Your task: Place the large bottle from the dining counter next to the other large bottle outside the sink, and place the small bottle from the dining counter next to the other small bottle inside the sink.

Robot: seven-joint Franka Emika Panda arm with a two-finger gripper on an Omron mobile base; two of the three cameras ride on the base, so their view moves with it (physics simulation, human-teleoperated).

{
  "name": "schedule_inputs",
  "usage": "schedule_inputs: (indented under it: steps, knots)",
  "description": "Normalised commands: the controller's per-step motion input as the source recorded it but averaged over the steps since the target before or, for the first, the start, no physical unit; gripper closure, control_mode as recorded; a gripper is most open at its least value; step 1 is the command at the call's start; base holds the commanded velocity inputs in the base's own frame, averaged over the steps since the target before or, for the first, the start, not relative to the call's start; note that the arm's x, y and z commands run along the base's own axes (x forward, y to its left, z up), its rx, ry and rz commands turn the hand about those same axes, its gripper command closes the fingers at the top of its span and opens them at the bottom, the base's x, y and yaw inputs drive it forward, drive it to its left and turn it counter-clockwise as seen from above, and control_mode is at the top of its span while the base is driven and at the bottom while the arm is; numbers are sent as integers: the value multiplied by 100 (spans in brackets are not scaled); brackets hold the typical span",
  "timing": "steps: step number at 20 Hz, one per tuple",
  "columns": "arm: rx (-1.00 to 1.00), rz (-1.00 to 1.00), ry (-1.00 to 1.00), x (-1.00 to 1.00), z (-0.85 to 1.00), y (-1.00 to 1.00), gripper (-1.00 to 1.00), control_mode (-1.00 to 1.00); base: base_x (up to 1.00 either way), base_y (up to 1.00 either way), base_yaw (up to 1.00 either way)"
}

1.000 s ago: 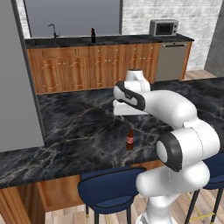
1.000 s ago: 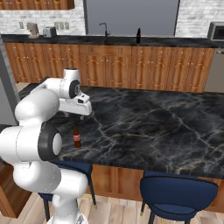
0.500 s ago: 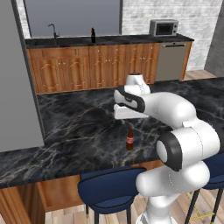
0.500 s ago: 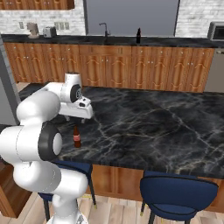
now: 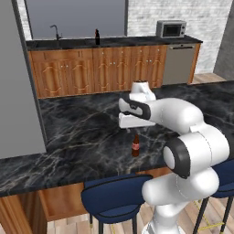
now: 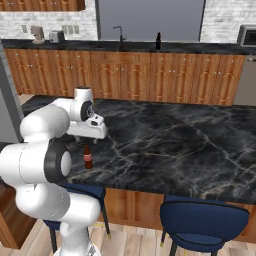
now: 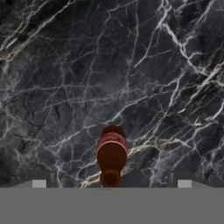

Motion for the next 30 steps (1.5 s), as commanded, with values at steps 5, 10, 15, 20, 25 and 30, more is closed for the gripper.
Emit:
schedule_inputs:
  steps: [5,10,15,20,25,30]
  knots:
    - [0,1,0,0,-21,2,-100,-100,0,0,0]
    - [0,0,0,0,-22,9,-100,-100,0,0,0]
    - [0,0,0,0,-13,3,-100,-100,0,0,0]
    - [0,0,0,0,-4,-2,-100,-100,0,0,0]
    - [0,0,0,0,0,-5,-100,-100,0,0,0]
    - [1,0,-1,0,8,-4,-100,-100,0,0,0]
